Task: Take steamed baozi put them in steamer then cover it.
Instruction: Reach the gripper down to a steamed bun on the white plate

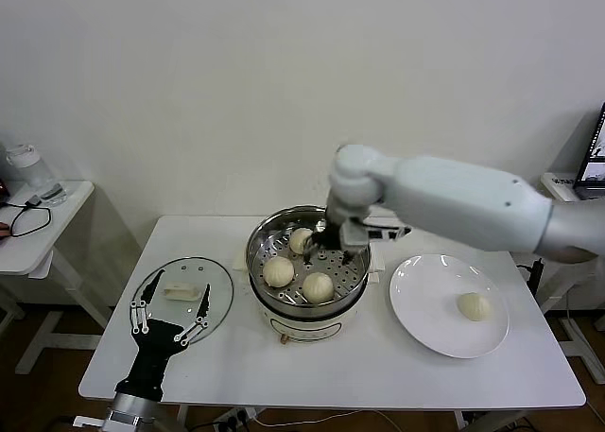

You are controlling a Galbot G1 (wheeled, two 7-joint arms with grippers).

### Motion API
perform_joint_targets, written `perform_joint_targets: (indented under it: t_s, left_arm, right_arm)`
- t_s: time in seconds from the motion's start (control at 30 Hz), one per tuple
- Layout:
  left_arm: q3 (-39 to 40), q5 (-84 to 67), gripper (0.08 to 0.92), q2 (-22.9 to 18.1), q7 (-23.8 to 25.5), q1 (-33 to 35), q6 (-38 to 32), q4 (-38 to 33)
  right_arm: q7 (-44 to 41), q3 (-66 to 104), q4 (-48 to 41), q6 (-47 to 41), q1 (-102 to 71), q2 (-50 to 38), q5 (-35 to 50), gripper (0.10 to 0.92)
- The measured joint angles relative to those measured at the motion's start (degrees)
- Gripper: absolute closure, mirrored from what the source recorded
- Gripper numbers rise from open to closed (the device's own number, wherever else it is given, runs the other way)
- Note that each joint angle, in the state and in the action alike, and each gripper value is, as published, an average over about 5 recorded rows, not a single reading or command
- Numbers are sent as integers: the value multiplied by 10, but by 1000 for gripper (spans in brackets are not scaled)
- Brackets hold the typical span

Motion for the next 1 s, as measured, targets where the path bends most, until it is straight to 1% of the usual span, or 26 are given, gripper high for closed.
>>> perform_joint_targets:
  t_s: [0.23, 0.43, 0.57, 0.7, 1.0]
  left_arm:
    - [3, 0, 177, 3, 0, 1, 1, -3]
    - [4, 1, 177, 4, 1, 1, 1, -1]
    - [3, 1, 177, 6, 1, 1, 3, -4]
    - [3, 1, 177, 7, 1, 1, 5, -6]
    - [0, 3, 177, 5, 2, 3, 8, -5]
  right_arm:
    - [-10, 28, -87, -115, 5, -76, 107, 203]
    - [-19, 31, -172, -194, -13, -134, 164, 203]
    - [-22, 37, -214, -224, -41, -168, 180, 203]
    - [-23, 48, -238, -244, -82, -192, 183, 203]
    - [-15, 67, -271, -272, -173, -210, 173, 203]
